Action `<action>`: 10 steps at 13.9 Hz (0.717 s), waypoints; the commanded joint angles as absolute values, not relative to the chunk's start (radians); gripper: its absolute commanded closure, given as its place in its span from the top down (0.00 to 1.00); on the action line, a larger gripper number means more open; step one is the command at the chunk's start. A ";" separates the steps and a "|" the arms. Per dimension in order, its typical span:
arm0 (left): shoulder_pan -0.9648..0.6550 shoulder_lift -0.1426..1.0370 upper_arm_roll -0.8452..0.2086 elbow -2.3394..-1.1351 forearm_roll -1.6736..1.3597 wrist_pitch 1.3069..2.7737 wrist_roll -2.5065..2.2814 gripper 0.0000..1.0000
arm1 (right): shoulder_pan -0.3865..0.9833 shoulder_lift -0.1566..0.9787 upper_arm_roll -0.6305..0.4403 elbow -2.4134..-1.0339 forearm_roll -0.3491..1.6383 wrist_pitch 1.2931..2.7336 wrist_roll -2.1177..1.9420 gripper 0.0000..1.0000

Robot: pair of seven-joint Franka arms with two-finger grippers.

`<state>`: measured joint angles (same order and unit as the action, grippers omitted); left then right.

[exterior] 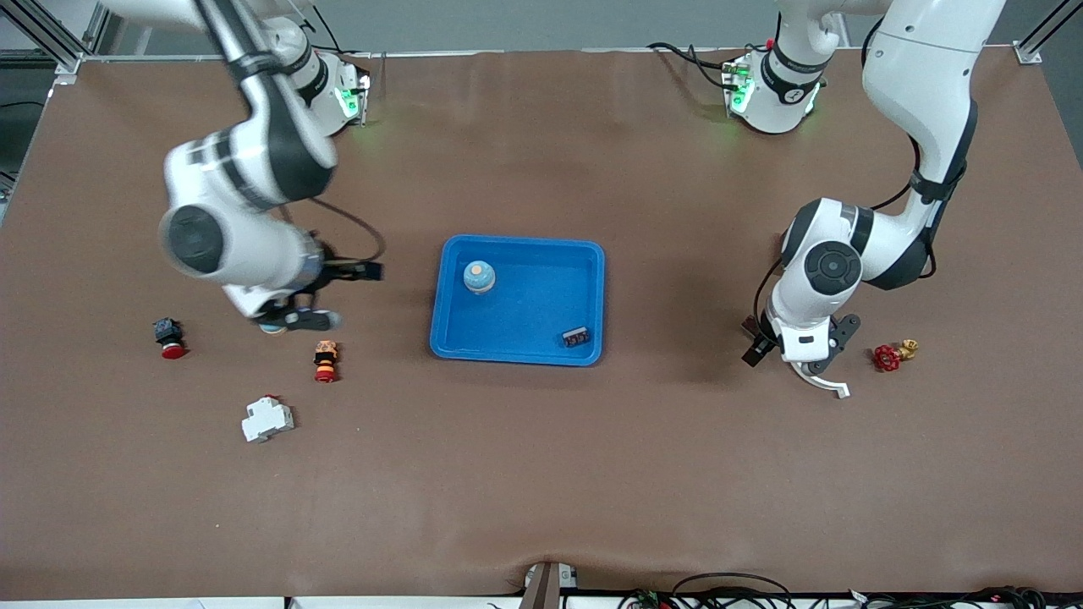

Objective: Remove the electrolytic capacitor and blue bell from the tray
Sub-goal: 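Grasp the second bell with the right gripper while the left gripper grasps a capacitor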

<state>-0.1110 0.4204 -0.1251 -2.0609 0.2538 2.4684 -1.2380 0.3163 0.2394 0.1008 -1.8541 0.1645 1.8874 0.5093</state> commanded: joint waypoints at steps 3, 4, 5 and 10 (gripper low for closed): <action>-0.124 0.394 -0.216 -2.005 0.219 2.428 -1.441 1.00 | 0.458 0.325 0.086 -1.868 0.173 2.067 0.696 1.00; -0.124 0.396 -0.245 -1.997 0.218 2.428 -1.495 1.00 | 0.492 0.345 0.084 -1.877 0.166 2.109 0.725 1.00; -0.127 0.397 -0.261 -1.991 0.219 2.428 -1.540 1.00 | 0.511 0.372 0.083 -1.884 0.163 2.153 0.747 1.00; -0.182 0.509 -0.339 -1.847 0.216 2.428 -1.877 1.00 | 0.558 0.491 0.081 -1.899 0.146 2.279 0.755 1.00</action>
